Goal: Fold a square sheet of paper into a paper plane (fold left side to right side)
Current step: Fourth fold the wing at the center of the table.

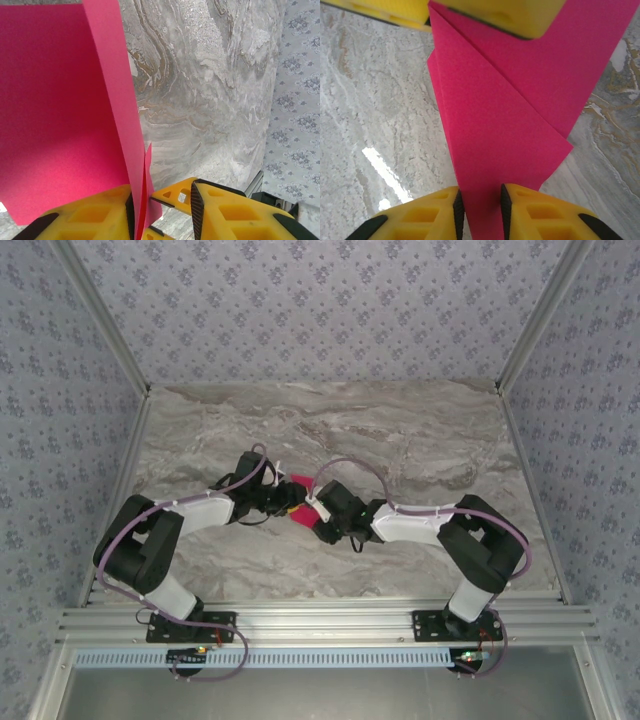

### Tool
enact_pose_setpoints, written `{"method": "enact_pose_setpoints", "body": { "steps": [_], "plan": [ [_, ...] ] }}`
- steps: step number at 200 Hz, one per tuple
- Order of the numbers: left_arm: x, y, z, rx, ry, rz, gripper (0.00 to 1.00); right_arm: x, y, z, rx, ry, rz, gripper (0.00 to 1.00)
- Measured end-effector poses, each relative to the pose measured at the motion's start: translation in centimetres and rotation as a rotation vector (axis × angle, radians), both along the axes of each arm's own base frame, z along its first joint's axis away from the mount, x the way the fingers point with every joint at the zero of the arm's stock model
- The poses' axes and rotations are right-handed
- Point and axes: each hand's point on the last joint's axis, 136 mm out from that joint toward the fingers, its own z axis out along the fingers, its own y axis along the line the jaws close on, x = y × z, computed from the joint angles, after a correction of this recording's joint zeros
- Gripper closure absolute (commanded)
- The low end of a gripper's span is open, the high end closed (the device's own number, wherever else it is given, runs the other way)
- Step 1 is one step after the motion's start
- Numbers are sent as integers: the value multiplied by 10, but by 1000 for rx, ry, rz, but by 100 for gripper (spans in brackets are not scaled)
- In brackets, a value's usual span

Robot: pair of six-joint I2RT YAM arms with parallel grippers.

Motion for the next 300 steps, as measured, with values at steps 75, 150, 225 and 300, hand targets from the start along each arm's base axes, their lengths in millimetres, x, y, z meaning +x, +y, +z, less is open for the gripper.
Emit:
{"method": "enact_pose_setpoints", "body": {
  "steps": [75, 150, 225, 300],
  "plan": [
    [2, 10, 9, 4, -9, 19, 48, 4, -3, 0, 15, 19, -23, 96],
    [0, 31, 33, 31, -94, 48, 45, 2, 2, 3, 139, 151, -16, 100],
    [-9, 37, -10, 89, 3, 44, 61, 3, 3, -1, 282, 317, -50, 100],
    [-3, 21, -33, 96, 56, 6, 61, 6, -1, 1, 390, 400, -89, 100]
  ]
}}
